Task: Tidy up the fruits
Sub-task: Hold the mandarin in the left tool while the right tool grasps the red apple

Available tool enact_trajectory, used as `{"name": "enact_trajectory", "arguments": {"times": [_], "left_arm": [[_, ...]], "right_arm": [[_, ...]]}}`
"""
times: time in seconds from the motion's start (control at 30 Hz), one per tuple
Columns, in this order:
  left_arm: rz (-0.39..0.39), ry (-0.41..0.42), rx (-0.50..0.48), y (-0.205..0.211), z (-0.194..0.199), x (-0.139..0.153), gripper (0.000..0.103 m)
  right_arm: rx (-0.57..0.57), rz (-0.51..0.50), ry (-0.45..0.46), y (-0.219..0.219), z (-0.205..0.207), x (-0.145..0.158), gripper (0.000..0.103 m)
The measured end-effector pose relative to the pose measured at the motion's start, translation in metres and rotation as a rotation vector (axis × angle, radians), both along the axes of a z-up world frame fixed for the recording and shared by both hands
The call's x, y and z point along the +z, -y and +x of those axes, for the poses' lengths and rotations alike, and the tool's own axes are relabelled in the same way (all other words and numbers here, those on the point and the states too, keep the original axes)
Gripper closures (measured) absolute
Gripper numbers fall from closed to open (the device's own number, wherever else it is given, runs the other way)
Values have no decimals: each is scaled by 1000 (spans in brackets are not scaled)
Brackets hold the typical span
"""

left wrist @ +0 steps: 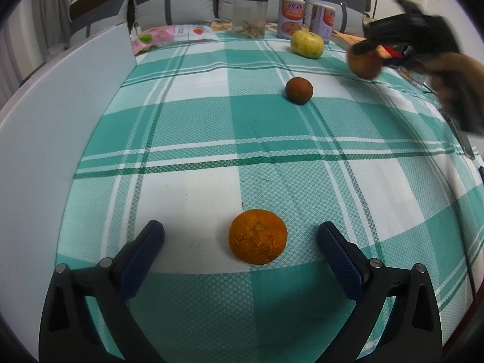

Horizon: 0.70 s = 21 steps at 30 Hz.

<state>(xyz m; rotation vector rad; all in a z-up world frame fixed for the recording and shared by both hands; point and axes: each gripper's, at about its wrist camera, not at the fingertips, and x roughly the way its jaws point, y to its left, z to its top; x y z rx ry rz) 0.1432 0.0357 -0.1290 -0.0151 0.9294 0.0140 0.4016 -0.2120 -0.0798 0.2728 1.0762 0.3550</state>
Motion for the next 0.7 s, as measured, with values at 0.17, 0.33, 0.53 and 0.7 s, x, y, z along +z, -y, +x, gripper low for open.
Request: {"name": "enact_trajectory", "arguments": {"times": [0.17, 0.33, 0.53, 0.7], "left_arm": [[0, 0, 0, 0, 0, 0, 2], [0, 0, 0, 0, 0, 0, 2], [0, 0, 0, 0, -1, 0, 1], [-1, 1, 0, 0, -1, 0, 1]], "right_arm": [[-37, 468, -241, 47, -79, -26, 47], [-55, 467, -270, 55, -129, -53, 46], [-120, 360, -187, 67, -147, -37, 45], [-162, 203, -121, 83, -147, -19, 37]]}}
